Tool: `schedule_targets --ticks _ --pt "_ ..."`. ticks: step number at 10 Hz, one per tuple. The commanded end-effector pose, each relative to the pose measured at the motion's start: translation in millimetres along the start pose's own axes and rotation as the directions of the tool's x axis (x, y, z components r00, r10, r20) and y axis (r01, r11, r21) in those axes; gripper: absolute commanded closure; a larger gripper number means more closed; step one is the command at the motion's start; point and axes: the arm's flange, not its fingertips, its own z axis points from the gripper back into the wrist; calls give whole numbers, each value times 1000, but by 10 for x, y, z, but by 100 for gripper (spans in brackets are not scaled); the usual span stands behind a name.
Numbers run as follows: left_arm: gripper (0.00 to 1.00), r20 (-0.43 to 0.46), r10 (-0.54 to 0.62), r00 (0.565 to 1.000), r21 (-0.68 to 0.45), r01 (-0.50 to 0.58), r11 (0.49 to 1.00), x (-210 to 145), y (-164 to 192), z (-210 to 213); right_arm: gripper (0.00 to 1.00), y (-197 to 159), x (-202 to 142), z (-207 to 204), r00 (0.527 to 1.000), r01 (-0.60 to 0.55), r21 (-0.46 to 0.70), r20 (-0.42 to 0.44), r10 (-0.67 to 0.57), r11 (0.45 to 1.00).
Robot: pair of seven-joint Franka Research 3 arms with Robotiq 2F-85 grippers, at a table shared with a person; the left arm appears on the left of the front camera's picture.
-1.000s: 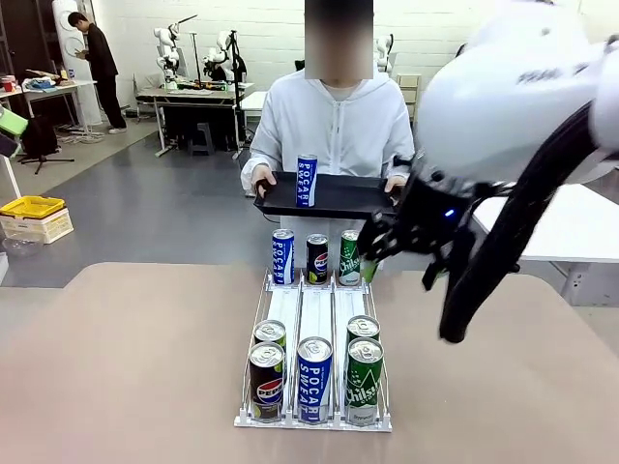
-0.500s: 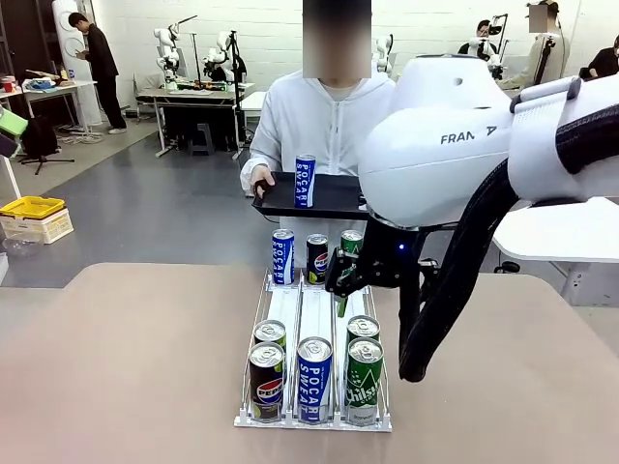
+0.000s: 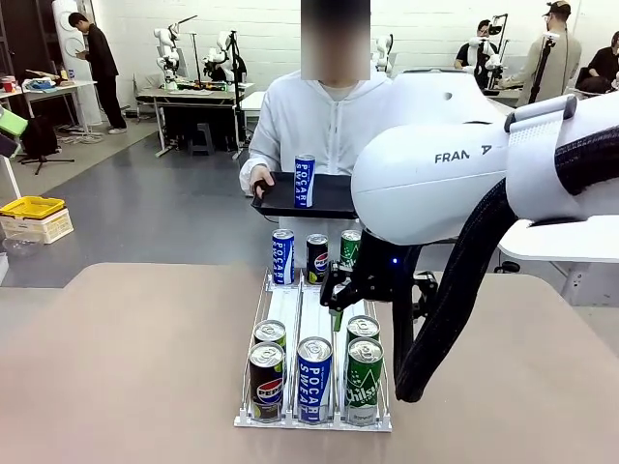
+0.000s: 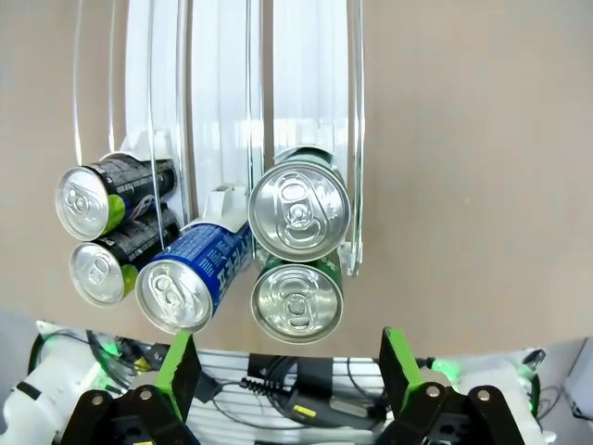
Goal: Retrieve and hand over the desired beverage to the person.
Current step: Pick up another can of the same type that the person held from the Automatic Can Dispenser.
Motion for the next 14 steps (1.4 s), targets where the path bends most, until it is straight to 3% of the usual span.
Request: schedule_targets --ticks 1,8,14 --pt "0 21 -13 1000 -10 13 1000 10 10 8 0 2 26 26 1000 -16 0 6 16 1000" --pt "0 21 -13 1000 -10 13 1000 10 10 8 0 11 -56 -258 998 29 -36 -50 -31 999" --pt "0 21 -13 1000 -10 13 1000 10 10 8 0 79 121 -507 993 39 -65 -106 -46 997"
